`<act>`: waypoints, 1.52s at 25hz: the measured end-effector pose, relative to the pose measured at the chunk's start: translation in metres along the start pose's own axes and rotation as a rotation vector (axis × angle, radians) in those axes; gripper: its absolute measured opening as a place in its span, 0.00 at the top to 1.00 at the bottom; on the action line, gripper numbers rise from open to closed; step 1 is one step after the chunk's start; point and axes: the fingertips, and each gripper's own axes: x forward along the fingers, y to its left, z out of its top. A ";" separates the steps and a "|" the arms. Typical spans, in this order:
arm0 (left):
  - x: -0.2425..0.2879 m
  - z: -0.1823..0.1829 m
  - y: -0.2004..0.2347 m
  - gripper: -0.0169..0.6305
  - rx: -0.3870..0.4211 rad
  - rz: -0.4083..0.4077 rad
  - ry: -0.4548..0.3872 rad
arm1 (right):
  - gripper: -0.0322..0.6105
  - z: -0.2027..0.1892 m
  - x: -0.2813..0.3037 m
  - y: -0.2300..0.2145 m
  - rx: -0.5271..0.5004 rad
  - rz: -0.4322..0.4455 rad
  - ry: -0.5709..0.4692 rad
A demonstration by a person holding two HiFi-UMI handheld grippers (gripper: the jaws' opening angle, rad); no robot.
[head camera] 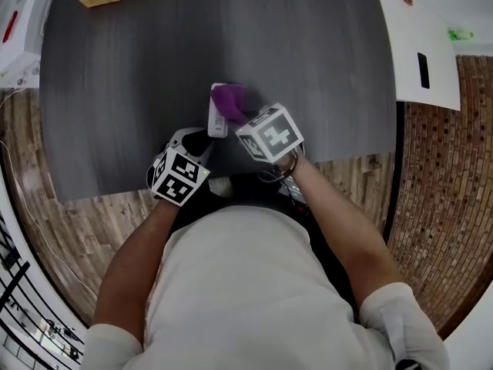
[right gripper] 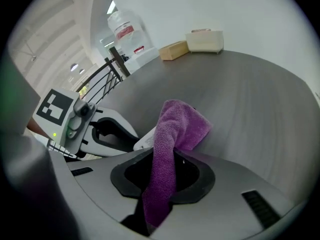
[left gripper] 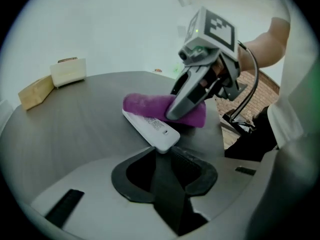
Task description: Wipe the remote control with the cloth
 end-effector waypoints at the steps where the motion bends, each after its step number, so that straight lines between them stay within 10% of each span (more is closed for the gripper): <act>1: 0.000 0.000 0.000 0.82 0.002 0.000 0.001 | 0.81 -0.003 0.001 0.006 0.007 0.012 -0.001; 18: -0.002 0.000 0.000 0.82 -0.005 -0.034 0.009 | 0.81 -0.046 -0.014 0.079 -0.021 0.173 0.029; 31: -0.045 0.067 0.012 0.73 -0.381 -0.079 -0.285 | 0.81 -0.020 -0.124 -0.053 0.261 -0.049 -0.343; 38: -0.069 0.120 -0.010 0.73 -0.550 -0.163 -0.530 | 0.81 -0.033 -0.116 -0.089 0.374 -0.008 -0.384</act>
